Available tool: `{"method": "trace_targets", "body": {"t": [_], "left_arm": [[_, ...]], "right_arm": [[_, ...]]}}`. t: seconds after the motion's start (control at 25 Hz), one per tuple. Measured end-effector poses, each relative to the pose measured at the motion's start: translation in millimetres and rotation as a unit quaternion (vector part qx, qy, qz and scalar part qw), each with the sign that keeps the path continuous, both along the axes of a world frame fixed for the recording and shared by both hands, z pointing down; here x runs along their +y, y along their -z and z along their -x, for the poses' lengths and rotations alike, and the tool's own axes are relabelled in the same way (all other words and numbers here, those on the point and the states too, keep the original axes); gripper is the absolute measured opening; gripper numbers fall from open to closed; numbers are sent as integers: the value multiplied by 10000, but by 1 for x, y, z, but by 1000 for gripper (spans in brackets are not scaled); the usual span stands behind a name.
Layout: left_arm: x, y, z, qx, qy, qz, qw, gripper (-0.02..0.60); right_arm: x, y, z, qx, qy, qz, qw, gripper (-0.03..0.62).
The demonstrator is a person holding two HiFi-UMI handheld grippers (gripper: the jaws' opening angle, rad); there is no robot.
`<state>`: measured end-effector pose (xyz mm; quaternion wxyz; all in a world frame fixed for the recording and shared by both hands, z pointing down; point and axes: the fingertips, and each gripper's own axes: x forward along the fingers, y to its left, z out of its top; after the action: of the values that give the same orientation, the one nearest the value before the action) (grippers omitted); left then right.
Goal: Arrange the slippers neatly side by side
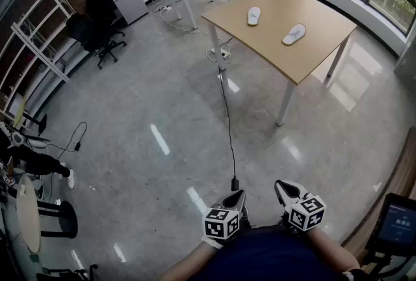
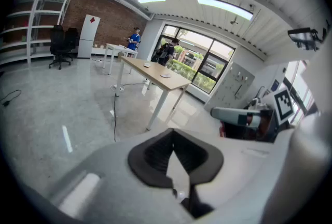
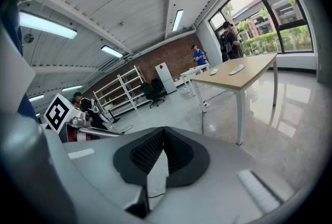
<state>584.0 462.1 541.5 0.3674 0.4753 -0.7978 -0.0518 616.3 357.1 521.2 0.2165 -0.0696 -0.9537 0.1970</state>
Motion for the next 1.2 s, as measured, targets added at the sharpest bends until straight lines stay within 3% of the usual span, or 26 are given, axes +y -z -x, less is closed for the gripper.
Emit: {"method": "trace_targets", "body": {"t": [0.32, 0.6, 0.72, 0.92, 1.2], "left_arm": [[42, 10, 59, 440, 203, -305, 9984, 3], [36, -12, 79, 773, 280, -262, 9963, 3], [43, -6, 102, 751, 452, -130, 9961, 3], [19, -18, 168, 684, 897, 84, 9936, 3], [-46, 10, 227, 224, 847, 64, 9961, 3]], "right_arm": [[49, 19, 50, -38, 42, -200, 9998, 9], [38, -1, 70, 213, -22, -100, 9997, 9], [44, -3, 95, 271, 172, 29, 9995, 9], [8, -15, 169, 155, 491, 116, 9986, 8], [-45, -9, 231, 104, 673, 191, 9975, 8]]}}
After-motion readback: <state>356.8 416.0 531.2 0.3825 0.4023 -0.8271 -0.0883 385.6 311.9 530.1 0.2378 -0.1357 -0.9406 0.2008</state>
